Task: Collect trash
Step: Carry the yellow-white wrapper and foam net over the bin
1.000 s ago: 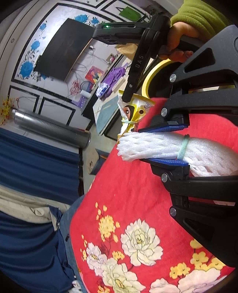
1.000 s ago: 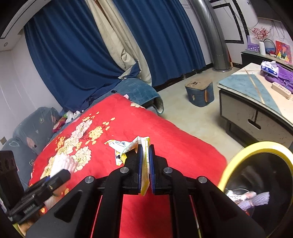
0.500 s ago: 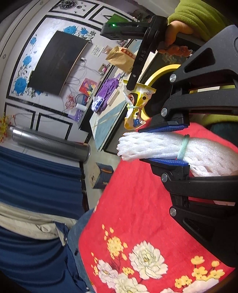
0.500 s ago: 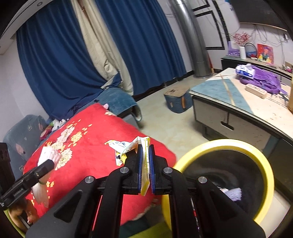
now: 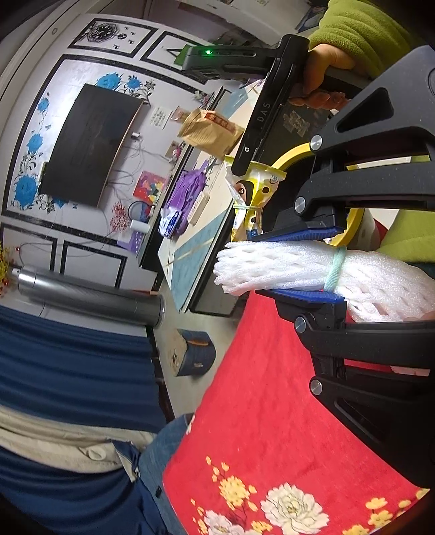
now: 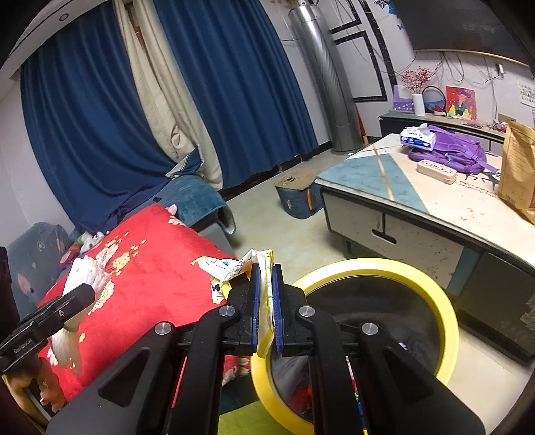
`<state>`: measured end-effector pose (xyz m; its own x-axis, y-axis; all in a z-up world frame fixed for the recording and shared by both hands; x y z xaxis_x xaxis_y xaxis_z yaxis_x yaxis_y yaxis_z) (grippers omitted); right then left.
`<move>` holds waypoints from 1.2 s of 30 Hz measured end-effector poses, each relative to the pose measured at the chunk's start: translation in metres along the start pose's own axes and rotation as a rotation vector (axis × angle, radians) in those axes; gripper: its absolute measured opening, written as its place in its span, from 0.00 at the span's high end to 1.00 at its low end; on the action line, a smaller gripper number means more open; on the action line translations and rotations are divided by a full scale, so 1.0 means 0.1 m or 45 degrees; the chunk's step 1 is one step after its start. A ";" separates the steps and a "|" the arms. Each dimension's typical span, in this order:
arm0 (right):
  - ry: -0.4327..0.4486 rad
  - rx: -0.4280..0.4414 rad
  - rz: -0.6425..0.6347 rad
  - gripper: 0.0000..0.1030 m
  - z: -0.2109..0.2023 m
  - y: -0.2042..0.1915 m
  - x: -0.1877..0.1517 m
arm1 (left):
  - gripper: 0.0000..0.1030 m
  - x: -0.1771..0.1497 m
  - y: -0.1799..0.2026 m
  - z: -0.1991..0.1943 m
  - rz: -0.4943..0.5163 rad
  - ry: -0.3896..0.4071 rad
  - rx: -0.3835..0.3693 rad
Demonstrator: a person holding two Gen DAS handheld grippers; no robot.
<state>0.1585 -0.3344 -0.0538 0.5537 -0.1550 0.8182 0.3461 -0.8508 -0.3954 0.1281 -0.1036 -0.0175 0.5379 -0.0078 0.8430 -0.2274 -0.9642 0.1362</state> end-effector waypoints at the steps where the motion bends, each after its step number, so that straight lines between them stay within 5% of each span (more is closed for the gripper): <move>1: 0.004 -0.008 -0.001 0.93 -0.02 0.02 0.00 | 0.83 0.00 0.04 0.02 0.010 -0.003 -0.007; 36: 0.032 -0.245 0.172 0.93 -0.58 0.94 -0.45 | 0.82 -0.07 1.04 0.90 0.231 -0.166 -0.199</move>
<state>0.1221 -0.4364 -0.1035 0.5654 -0.2843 0.7743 0.1182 -0.9011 -0.4172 0.1737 -0.2274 -0.0556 0.5744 -0.2204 0.7884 -0.4465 -0.8915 0.0761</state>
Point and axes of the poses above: each gripper's, at about its wrist camera, not at the fingertips, and z roughly the way its jaws point, y to its right, x to its top, the point moved 2 cm from there along z, roughly the way its jaws point, and after that the axes turned 10 degrees about x, right-handed, at the moved point
